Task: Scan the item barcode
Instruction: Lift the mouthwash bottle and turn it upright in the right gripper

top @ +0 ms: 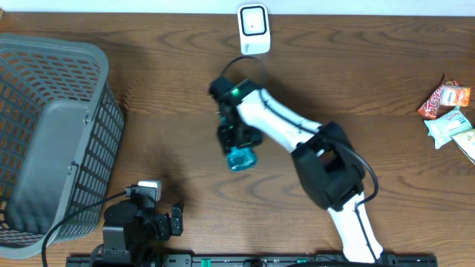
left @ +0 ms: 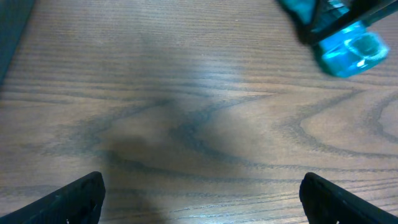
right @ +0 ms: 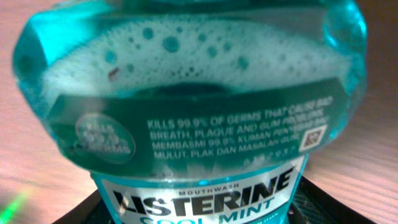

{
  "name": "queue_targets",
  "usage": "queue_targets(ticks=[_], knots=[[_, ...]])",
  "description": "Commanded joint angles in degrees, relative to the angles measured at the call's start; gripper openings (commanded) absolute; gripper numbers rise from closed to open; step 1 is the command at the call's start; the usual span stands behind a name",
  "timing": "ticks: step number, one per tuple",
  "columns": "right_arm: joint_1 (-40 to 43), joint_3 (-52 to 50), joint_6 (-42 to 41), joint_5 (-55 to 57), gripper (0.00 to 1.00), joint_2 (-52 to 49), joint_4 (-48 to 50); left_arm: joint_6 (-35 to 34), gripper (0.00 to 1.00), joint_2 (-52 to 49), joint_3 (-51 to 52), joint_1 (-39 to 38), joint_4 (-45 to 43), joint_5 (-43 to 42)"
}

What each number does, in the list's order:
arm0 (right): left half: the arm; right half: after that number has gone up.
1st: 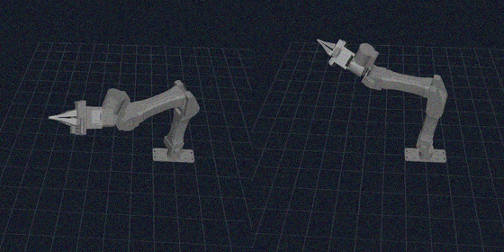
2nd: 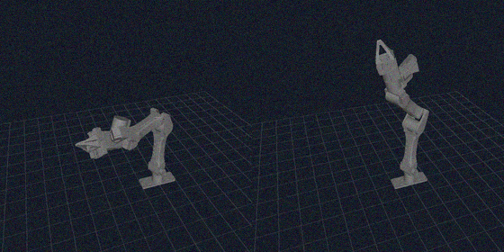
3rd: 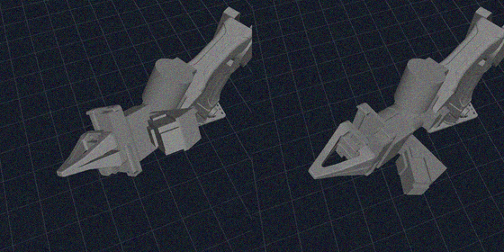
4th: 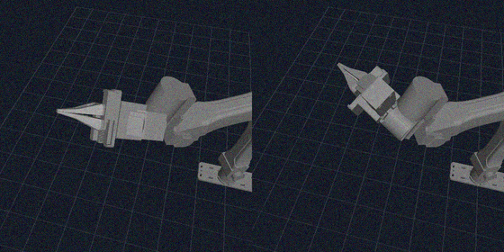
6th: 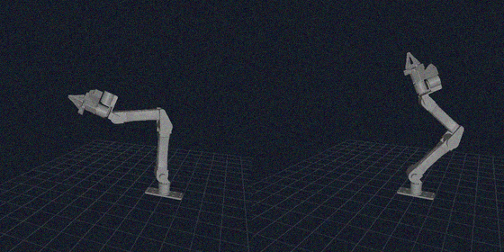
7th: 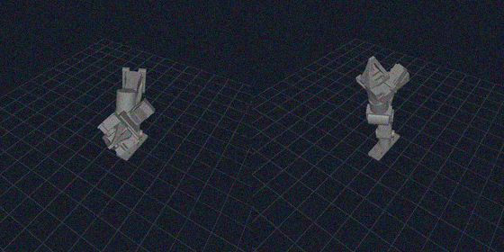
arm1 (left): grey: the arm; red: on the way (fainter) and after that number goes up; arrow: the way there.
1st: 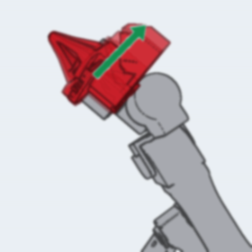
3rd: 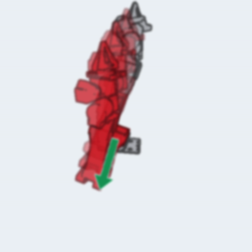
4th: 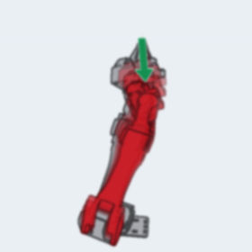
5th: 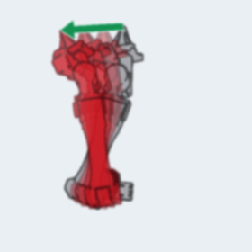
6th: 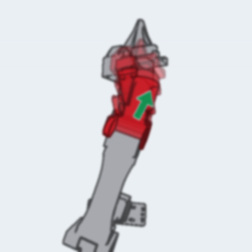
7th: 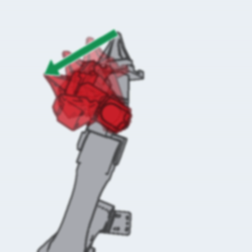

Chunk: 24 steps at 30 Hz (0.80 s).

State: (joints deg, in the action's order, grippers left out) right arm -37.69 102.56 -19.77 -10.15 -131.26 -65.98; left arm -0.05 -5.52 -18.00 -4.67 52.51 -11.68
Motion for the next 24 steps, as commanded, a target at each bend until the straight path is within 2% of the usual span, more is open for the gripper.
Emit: queue_targets(ticks=[1,8,14,15,17,20,24], knots=[[5.14,-1.7,3.1,8.92,0.39,-3.39,-1.88,-0.24,1.0,-0.07,0.15,-0.17,0.17,-0.11],[13.4,-1.7,2.32,10.01,0.38,-3.39,-3.78,-0.24,1.0,-0.07,0.15,-0.17,0.17,-0.11],[15.34,-1.57,1.42,10.32,0.49,-3.32,-3.63,-0.24,1.0,-0.07,0.15,-0.17,0.17,-0.11],[15.37,-1.31,1.4,10.82,0.55,-3.32,-3.74,-0.24,1.0,-0.07,0.15,-0.17,0.17,-0.11],[15.26,-0.81,1.4,11.96,0.8,-3.13,-4.31,-0.24,0.99,-0.07,0.15,-0.17,0.17,-0.11],[15.04,-0.33,1.33,12.83,0.99,-2.03,-4.55,-0.24,1.0,-0.07,0.15,-0.17,0.17,-0.11],[15.04,-0.28,-2.8,17.42,0.99,0.42,-4.5,-0.24,1.0,-0.07,0.15,-0.17,0.17,-0.11]])
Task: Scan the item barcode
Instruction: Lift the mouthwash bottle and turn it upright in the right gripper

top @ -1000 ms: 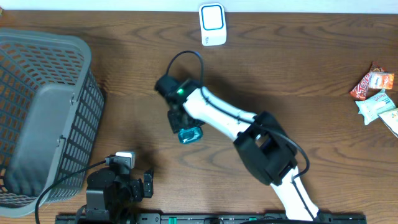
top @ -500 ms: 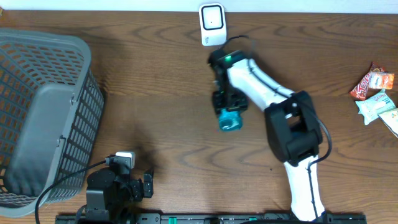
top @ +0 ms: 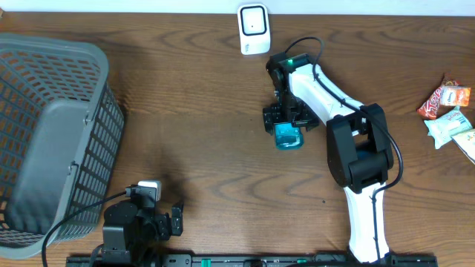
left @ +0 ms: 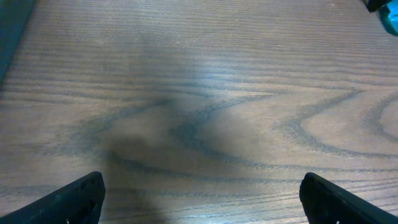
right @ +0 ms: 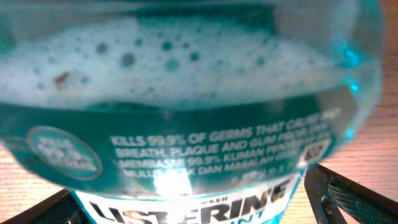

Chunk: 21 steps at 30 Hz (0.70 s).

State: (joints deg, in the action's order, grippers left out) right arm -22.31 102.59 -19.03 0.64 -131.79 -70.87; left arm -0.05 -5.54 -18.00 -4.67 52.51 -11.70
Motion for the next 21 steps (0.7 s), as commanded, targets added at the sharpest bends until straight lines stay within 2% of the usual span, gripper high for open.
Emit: queue_targets(ticks=[1,6,10,15,21], knots=[[-0.37,-0.31,-4.94,7.93,0.99,1.33,0.39,-0.24,1.0,-0.04,0.15,-0.17,0.17,-0.09],[-1.4,-0.46,-11.96,13.27,0.93,1.57,-0.11,-0.24,0.99,-0.04,0.15,-0.17,0.17,-0.09],[-3.69,-0.68,-12.9,17.94,0.76,1.55,0.0,-0.26,1.0,-0.04,0.15,-0.17,0.17,-0.09],[-6.4,-3.56,-12.87,22.43,0.77,1.49,2.45,-0.24,1.0,-0.04,0.15,-0.17,0.17,-0.09],[-6.99,-13.14,-14.6,18.49,0.77,1.49,9.11,-0.24,1.0,-0.04,0.15,-0.17,0.17,-0.09]])
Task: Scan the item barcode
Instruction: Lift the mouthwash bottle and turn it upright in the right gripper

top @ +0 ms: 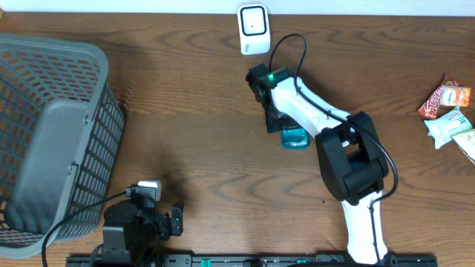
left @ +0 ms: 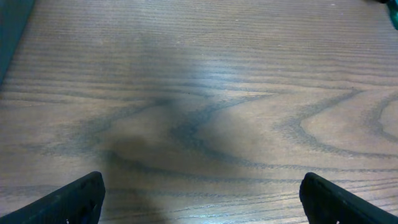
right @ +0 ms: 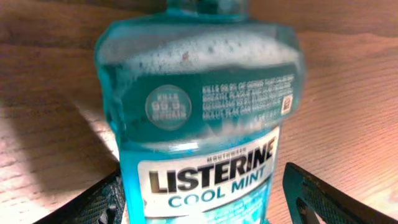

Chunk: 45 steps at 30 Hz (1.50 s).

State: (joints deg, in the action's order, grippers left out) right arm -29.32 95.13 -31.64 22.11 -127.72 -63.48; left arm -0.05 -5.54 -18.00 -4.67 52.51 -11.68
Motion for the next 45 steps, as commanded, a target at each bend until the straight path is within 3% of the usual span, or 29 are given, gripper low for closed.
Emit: queue_targets(ticks=[1,5,8,10,14,22,28,32,42,45], knots=[[0.09,-6.93,-1.99,-3.74,0.76,-2.58,2.54,-0.24,1.0,-0.04,0.15,-0.17,0.17,-0.11],[0.13,-10.58,-1.95,-5.75,0.72,-2.58,4.87,-0.24,1.0,-0.04,0.15,-0.17,0.17,-0.11],[0.13,-11.1,-1.95,-7.43,0.42,-2.58,4.85,-0.24,1.0,-0.04,0.15,-0.17,0.17,-0.11],[0.13,-11.15,-1.97,-7.52,0.34,-2.58,5.01,-0.24,1.0,-0.04,0.15,-0.17,0.17,-0.11],[0.15,-11.17,-0.7,-10.64,0.32,-2.58,5.77,-0.24,1.0,-0.04,0.15,-0.17,0.17,-0.11],[0.76,-11.15,14.08,-31.78,0.21,-2.56,10.6,-0.24,0.99,-0.04,0.15,-0.15,0.17,-0.11],[1.88,-11.15,24.68,-41.57,0.24,-2.56,10.36,-0.24,1.0,-0.04,0.15,-0.17,0.17,-0.11],[2.54,-11.13,23.91,-37.66,0.38,-2.56,10.43,-0.24,1.0,-0.04,0.15,-0.17,0.17,-0.11],[2.67,-10.38,21.84,-35.58,0.45,0.33,10.4,-0.24,1.0,-0.04,0.15,-0.17,0.17,-0.11],[2.62,-10.36,21.84,-35.26,0.55,2.82,10.38,-0.24,1.0,-0.04,0.15,-0.17,0.17,-0.11]])
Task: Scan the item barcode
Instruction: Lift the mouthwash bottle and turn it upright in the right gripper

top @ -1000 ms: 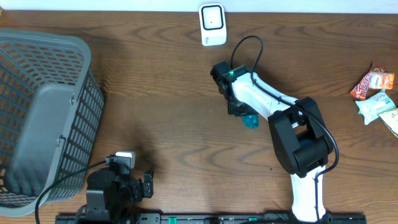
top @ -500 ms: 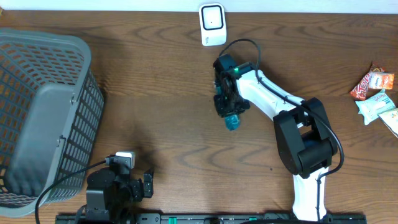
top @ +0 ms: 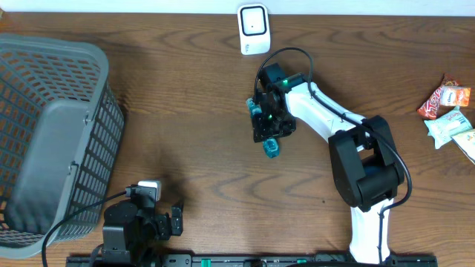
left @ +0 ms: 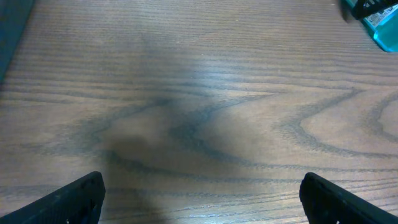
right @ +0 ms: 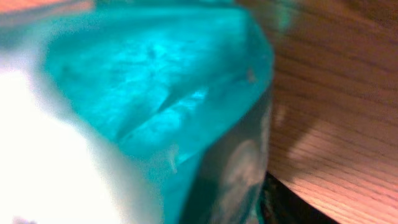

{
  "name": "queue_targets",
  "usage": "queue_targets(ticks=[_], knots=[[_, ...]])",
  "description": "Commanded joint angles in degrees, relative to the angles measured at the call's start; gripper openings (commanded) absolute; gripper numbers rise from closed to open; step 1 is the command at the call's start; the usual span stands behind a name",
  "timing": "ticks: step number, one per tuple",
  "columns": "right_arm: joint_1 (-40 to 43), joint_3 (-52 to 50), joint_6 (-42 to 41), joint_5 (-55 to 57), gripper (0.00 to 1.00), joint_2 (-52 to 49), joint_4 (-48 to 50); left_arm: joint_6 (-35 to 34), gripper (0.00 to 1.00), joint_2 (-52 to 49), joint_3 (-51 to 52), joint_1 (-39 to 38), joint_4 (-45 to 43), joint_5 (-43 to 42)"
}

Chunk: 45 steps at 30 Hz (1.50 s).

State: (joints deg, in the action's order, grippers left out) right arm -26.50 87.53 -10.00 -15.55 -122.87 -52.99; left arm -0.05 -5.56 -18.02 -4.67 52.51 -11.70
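The item is a teal Listerine mouthwash bottle (top: 271, 147), held off the table in the middle, below the white scanner (top: 253, 28) at the far edge. My right gripper (top: 269, 130) is shut on the bottle. In the right wrist view the bottle (right: 155, 106) fills the frame as a blurred teal side, with no label text readable and the fingers hidden. The bottle's end (left: 380, 18) shows at the top right of the left wrist view. My left gripper (left: 202, 186) is open over bare wood near the front edge, far from the bottle.
A grey mesh basket (top: 52, 133) takes up the left side of the table. Several snack packets (top: 449, 111) lie at the right edge. The left arm's base (top: 137, 222) sits at the front left.
My right gripper has shifted a little left and toward the front and turned the bottle. The label no longer faces the wrist camera. The bottle has come back into the left wrist view.
The right gripper held the bottle over the table's middle, label toward its camera. Then it held it further right, below the scanner, and stayed near there. Now the bottle is turned and slightly left. The left arm stayed still and open throughout.
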Motion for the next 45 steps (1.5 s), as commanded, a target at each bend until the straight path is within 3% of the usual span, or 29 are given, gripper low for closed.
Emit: queue_targets(ticks=[1,2,13,18,27,32,45], knots=[[-0.22,-2.75,0.17,2.38,0.64,-1.05,-0.15,-0.24,1.0,-0.02,0.17,-0.17,0.17,-0.09],[-0.2,-2.75,0.13,2.36,0.74,0.2,-0.35,-0.24,1.0,-0.02,0.17,-0.17,0.17,-0.09],[-0.24,-2.75,-0.24,2.38,0.99,16.09,-3.06,-0.24,0.99,-0.02,0.17,-0.17,0.17,-0.09],[-0.72,-2.78,-0.24,2.4,0.99,20.33,-5.53,-0.24,1.0,-0.02,0.17,-0.17,0.17,-0.09],[-2.93,-3.89,-0.52,5.2,0.99,18.03,-7.41,-0.24,1.0,-0.02,0.17,-0.17,0.17,-0.09],[-5.31,-5.2,-4.39,13.46,0.99,16.72,-6.01,-0.24,1.0,-0.02,0.17,-0.17,0.17,-0.09],[-5.84,-19.12,-5.38,15.45,0.99,15.8,13.75,-0.24,0.99,-0.02,0.17,-0.17,0.17,-0.09]])
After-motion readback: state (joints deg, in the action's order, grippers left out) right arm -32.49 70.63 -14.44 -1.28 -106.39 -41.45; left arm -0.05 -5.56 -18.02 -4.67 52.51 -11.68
